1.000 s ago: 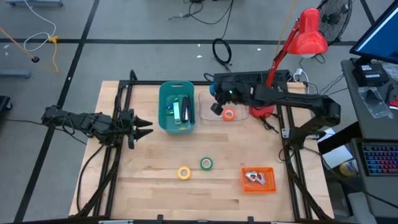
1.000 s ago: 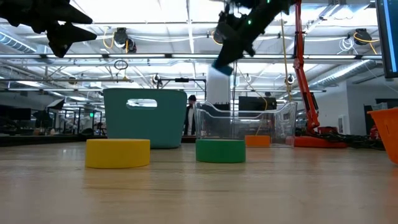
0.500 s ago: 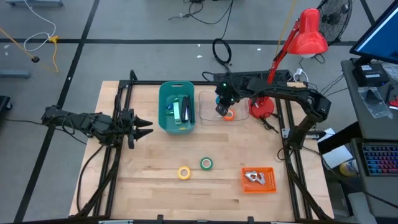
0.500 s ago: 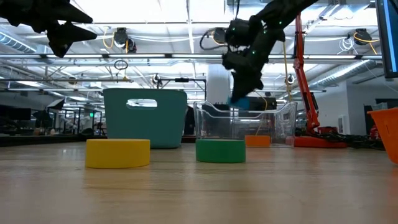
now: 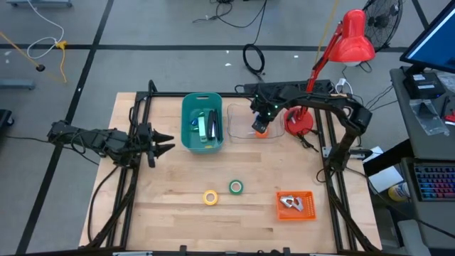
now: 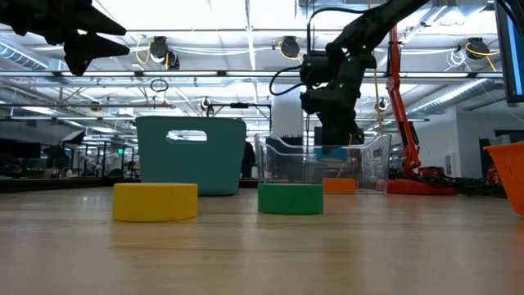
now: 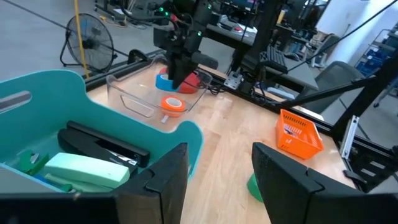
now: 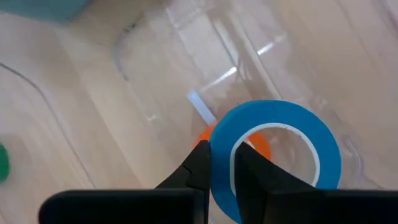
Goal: Pick and place Stapler, Stapler remover, tape
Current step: Put the blue tape into the transparent bin
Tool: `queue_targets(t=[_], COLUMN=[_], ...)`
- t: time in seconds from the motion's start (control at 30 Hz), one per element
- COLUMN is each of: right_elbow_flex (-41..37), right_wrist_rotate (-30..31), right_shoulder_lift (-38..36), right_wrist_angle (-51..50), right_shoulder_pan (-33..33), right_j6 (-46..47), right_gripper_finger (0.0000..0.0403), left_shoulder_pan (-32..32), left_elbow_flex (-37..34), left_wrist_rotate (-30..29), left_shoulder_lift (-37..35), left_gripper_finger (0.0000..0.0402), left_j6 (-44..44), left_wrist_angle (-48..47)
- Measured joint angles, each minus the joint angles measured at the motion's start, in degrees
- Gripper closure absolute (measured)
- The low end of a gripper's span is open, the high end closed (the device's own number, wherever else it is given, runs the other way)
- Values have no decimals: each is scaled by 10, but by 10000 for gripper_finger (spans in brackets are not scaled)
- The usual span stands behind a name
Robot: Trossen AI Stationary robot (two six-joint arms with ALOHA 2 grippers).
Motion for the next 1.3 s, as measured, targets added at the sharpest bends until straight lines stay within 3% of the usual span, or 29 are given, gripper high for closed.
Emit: queue_targets(t=[0.6,0.8,1.3], right_elbow_flex=[0,0,1], right_wrist_rotate=[-15,18,33], right_shoulder_lift=[0,0,42], right_wrist_angle=[59,69,76], right_shoulder_pan=[22,49,60], right_j6=[-54,-93,-117], right_gripper_finger=[371,371,365], left_shoulder_pan=[0,0,0], left_elbow_flex=[0,0,0], left_wrist_rotate=[-21,-29,-49], left_shoulder_lift=[0,0,0], left_gripper_finger=[222,222,222], left_j6=[0,-1,-16], left_wrist_angle=[0,0,1])
